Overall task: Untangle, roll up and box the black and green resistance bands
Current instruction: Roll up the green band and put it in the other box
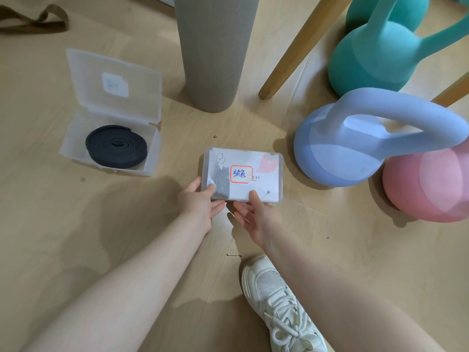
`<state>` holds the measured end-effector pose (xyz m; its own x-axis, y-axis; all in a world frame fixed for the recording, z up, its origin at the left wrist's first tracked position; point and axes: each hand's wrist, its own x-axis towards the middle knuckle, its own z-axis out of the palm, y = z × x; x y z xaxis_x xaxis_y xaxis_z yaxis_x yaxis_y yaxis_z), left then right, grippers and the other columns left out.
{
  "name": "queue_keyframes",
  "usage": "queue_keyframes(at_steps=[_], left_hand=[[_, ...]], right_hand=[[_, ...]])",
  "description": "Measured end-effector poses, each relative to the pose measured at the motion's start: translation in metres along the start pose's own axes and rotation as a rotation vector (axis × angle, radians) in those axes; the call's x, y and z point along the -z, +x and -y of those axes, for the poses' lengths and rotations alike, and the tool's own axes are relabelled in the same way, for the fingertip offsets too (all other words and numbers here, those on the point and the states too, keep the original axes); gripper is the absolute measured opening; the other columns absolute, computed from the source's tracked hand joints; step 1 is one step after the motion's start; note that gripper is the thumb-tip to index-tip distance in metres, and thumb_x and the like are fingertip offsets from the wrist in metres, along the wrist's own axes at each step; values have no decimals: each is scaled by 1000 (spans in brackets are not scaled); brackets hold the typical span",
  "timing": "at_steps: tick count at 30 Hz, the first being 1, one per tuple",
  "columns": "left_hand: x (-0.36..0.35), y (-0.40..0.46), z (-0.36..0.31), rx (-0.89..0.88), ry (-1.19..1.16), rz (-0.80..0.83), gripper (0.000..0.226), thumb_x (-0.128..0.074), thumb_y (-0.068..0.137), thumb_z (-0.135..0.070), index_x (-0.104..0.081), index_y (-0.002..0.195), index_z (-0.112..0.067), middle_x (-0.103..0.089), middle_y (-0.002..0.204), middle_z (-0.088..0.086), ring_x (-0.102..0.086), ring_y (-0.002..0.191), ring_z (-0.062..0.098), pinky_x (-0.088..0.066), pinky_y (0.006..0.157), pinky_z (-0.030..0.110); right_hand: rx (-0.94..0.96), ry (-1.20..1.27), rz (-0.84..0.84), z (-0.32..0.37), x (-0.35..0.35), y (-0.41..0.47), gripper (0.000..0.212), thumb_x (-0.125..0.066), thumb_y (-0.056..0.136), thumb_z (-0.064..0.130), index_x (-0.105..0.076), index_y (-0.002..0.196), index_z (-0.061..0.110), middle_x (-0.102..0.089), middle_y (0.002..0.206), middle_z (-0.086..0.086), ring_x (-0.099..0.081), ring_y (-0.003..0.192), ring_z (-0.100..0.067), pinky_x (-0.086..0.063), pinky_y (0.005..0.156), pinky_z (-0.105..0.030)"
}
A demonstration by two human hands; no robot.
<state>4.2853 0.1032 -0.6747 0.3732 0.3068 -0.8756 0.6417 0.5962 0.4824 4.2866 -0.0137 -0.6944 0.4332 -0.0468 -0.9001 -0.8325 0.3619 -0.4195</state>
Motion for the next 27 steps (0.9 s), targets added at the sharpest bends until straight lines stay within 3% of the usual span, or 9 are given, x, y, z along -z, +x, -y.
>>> queue_keyframes(at_steps=[3,7,9,11,14,18,20,22,27], left_hand=[[2,-1,0,-44,61,9,48,-53,92,-4,-43,137,-19,-57,109,9,-65,75,28,-54,71,33],[0,-1,1,-46,45,-8,53,-54,92,-4,-38,140,-19,-53,118,9,-64,81,30,-53,76,36],[-2,-1,2,-51,39,-36,51,-55,92,-7,-40,140,-20,-53,123,9,-64,82,30,-53,75,36],[-4,-1,4,-53,30,-48,50,-54,92,-8,-41,139,-20,-53,120,7,-63,83,30,-54,74,35],[-7,-4,5,-61,14,-36,48,-54,92,-5,-43,138,-17,-51,109,2,-63,86,30,-54,80,36],[-6,-3,4,-62,-33,-33,54,-54,90,2,-40,139,-13,-45,130,7,-61,99,35,-53,88,40],[-6,-2,5,-76,-50,-36,55,-54,90,3,-40,139,-14,-45,127,6,-62,98,35,-53,87,40],[-8,-1,7,-100,-62,-44,53,-53,90,4,-41,139,-15,-46,115,2,-62,92,32,-53,84,37],[-17,7,0,-133,-56,-54,50,-52,92,0,-41,139,-14,-45,114,-1,-62,87,28,-52,81,32]], right_hand=[[-33,-34,58,6,4,-1,13,-49,97,21,-59,97,13,-68,86,-6,-69,63,-10,-57,61,-23],[-112,11,99,14,11,-4,23,-47,97,23,-57,107,5,-69,85,-10,-70,63,-15,-58,57,-27],[-69,-34,24,21,16,-7,28,-46,97,28,-53,104,1,-63,87,-15,-66,65,-21,-55,46,-27],[66,-153,-118,31,26,-4,21,-54,94,21,-48,104,3,-60,89,-15,-60,61,-21,-51,41,-23],[160,-139,-156,39,35,2,26,-58,90,10,-47,113,2,-61,90,-16,-60,62,-18,-56,50,-22],[153,-30,-188,39,33,2,16,-57,90,5,-52,105,3,-62,85,-11,-61,67,-15,-54,51,-15],[128,26,-177,41,33,3,19,-55,91,4,-52,110,1,-61,80,-10,-58,63,-17,-54,49,-17],[98,66,-189,43,31,6,28,-56,91,2,-50,118,-2,-61,83,-12,-59,66,-19,-55,52,-20],[27,149,-174,53,25,13,35,-59,88,1,-50,120,-9,-65,108,-21,-63,74,-21,-56,50,-22]])
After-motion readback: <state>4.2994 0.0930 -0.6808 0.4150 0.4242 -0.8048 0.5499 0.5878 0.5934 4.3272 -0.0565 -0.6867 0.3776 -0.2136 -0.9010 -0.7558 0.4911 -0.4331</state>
